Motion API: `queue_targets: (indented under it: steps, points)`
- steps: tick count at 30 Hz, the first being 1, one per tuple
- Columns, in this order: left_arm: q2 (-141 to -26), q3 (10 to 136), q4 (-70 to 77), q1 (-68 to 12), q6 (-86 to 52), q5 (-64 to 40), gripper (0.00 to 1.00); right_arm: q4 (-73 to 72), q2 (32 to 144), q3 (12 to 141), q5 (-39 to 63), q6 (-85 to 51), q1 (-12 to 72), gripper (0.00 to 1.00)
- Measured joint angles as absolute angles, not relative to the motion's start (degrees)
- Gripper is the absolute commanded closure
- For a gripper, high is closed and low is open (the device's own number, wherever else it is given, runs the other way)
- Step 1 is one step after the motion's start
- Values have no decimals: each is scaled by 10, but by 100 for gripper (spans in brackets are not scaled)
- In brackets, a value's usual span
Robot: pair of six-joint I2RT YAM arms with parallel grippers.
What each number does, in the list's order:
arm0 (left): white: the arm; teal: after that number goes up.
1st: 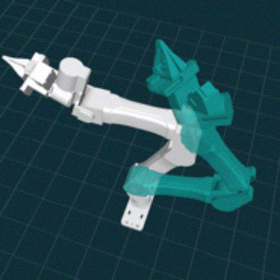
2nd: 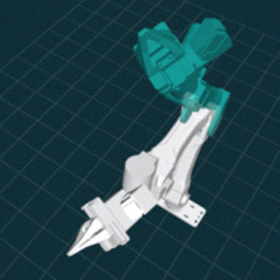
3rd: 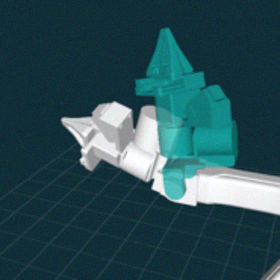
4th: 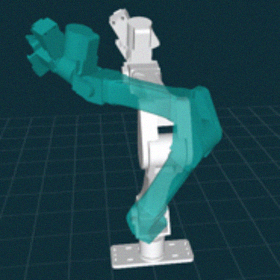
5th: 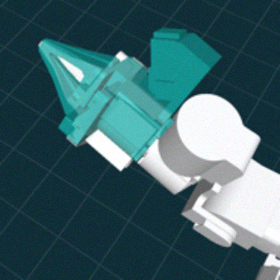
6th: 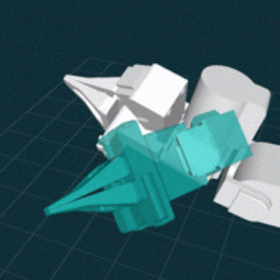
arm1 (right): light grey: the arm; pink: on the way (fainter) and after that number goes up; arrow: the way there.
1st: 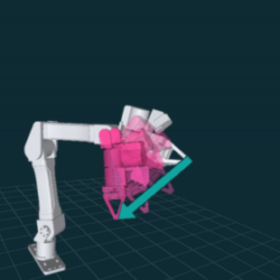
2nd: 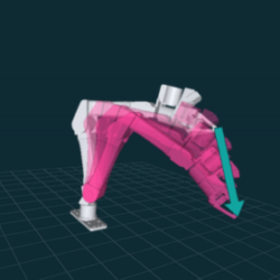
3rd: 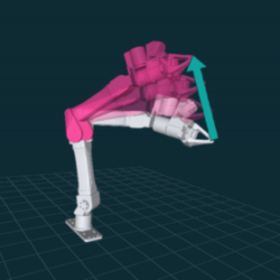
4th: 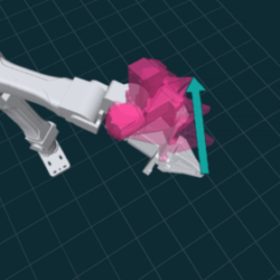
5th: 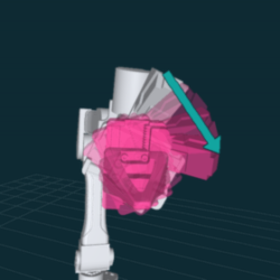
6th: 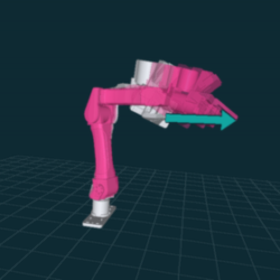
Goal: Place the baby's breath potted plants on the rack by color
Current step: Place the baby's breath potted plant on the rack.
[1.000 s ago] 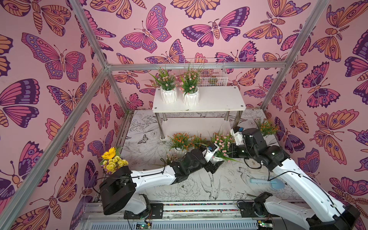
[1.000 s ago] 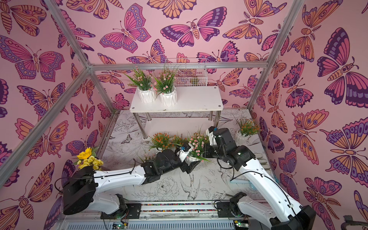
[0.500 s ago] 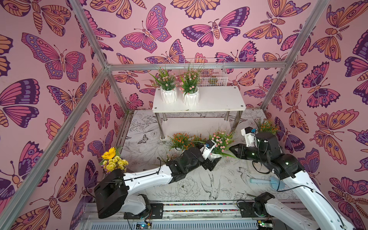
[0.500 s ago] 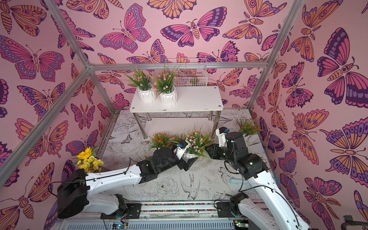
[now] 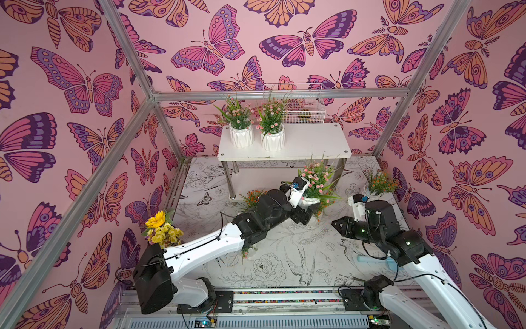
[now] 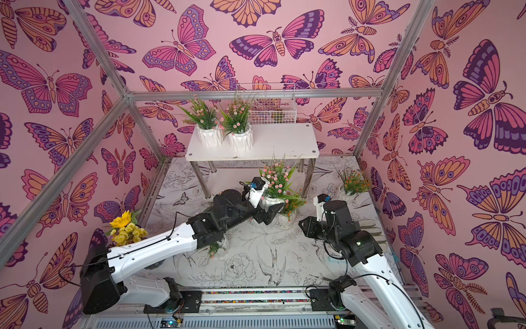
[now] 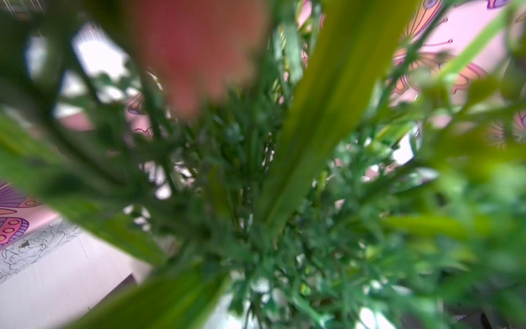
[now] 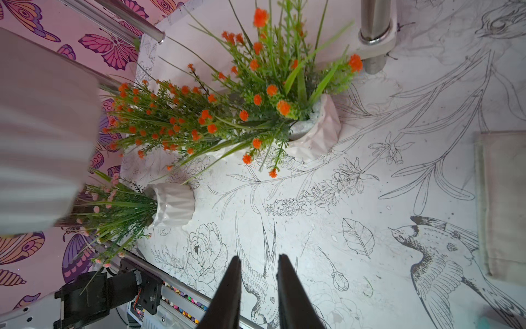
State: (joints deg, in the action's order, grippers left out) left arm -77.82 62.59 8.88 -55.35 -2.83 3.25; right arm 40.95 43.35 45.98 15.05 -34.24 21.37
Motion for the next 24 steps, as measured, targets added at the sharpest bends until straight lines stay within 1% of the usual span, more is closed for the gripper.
queue_targets:
  steps: [8,17,24]
  points:
    - [-799,719,55,-534,-24,25,60,402,424,438,153,-347,213,75]
    - [-876,831,37,-513,-23,17,61,397,418,418,161,-352,213,76]
    - [-922,894,17,-505,-16,9,61,399,405,417,161,-352,213,75]
